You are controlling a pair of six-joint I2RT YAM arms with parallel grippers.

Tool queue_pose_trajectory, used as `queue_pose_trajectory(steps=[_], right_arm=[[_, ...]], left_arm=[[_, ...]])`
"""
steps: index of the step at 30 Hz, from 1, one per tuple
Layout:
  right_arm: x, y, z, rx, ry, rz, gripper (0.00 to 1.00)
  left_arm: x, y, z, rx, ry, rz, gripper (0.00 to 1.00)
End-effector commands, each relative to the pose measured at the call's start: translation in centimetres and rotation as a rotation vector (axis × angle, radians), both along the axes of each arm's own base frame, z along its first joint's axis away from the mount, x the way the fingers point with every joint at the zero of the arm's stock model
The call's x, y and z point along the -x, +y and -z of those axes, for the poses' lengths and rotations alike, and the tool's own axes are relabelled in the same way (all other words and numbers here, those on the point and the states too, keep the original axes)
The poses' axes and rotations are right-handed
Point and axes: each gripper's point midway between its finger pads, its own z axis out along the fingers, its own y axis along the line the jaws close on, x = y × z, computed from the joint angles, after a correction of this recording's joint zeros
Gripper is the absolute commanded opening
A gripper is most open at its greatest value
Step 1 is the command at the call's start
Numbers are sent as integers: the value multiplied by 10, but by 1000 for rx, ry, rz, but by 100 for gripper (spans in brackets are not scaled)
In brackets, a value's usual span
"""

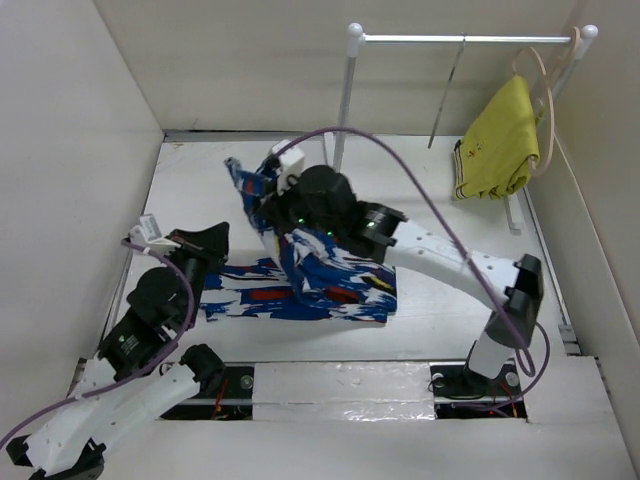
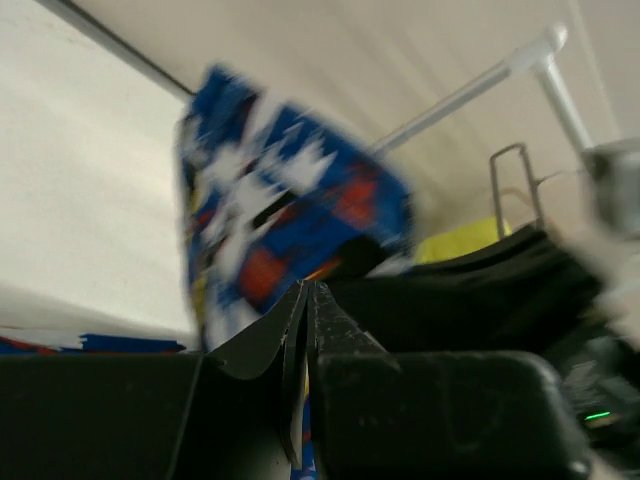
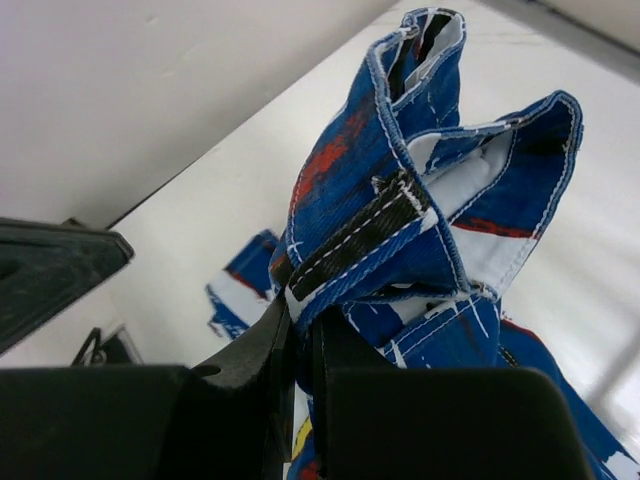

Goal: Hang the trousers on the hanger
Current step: Fold the trousers at the center of the board.

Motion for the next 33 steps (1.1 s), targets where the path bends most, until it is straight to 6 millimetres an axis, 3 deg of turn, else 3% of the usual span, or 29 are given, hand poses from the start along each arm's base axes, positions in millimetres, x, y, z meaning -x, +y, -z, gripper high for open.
queue_pose_trajectory(steps=[1, 2, 3, 5, 6, 7, 10, 13, 14, 15, 16, 17, 18, 19, 20, 21, 22, 23, 24, 25, 26, 27, 28, 31, 33], right_arm=[[31, 56, -34, -133, -88, -109, 0], [37, 77, -1, -87, -56, -137, 0], [43, 87, 14, -67, -38, -158, 0], [61, 111, 59, -16, 12, -211, 13], [66, 114, 79, 3, 46, -232, 31], [71, 119, 89, 8, 62, -239, 42], [86, 120, 103, 12, 103, -309, 65], [86, 103, 78, -7, 56, -290, 68], [82, 92, 84, 11, 60, -271, 68], [73, 82, 76, -5, 37, -243, 67], [71, 68, 48, -58, 7, -229, 62], [69, 55, 64, -32, 20, -212, 56], [57, 39, 62, -39, 20, -177, 36], [54, 22, 40, -86, -5, -161, 24], [50, 9, 40, -89, -6, -141, 12], [36, -12, 58, -56, 9, -82, 4], [29, -26, 61, -45, 10, -46, 0], [27, -45, 42, -74, -13, -13, 0], [21, -63, 43, -63, -29, 36, 0], [10, -82, 32, -70, -54, 90, 0], [11, -107, -1, -109, -121, 125, 0], [3, -128, -19, -121, -163, 202, 0], [-7, -155, -38, -114, -191, 279, 0], [-18, -230, -102, -135, -317, 507, 0], [-34, -285, -120, -95, -360, 712, 0]], left_arm=[[19, 37, -27, 8, -50, -85, 1], [21, 43, -27, 11, -51, -107, 0], [25, 49, -30, 25, -60, -116, 1], [27, 55, -24, 31, -40, -137, 3], [27, 58, -19, 32, -33, -153, 6], [27, 58, -15, 29, -25, -156, 8], [27, 59, -6, 40, -8, -167, 13], [26, 61, -6, 69, -14, -181, 14], [26, 60, -7, 75, -21, -179, 15], [22, 54, -3, 60, -18, -167, 16], [19, 50, -4, 65, -25, -158, 16], [16, 45, -2, 58, -19, -149, 16], [9, 31, 12, 23, 16, -113, 16], [4, 21, 14, 27, 16, -88, 16], [-2, 10, 21, 23, 28, -63, 16], [-10, -10, 41, -19, 73, -7, 16], [-16, -21, 41, -11, 59, 21, 16], [-21, -32, 49, -19, 71, 46, 15], [-27, -50, 71, -57, 119, 96, 14], [-33, -60, 68, -53, 86, 126, 13], [-36, -70, 73, -55, 88, 156, 8], [-41, -86, 94, -84, 131, 205, 4], [-43, -99, 89, -70, 106, 243, 0], [-44, -132, 101, -141, 118, 310, 0], [-46, -145, 106, -205, 111, 307, 0]])
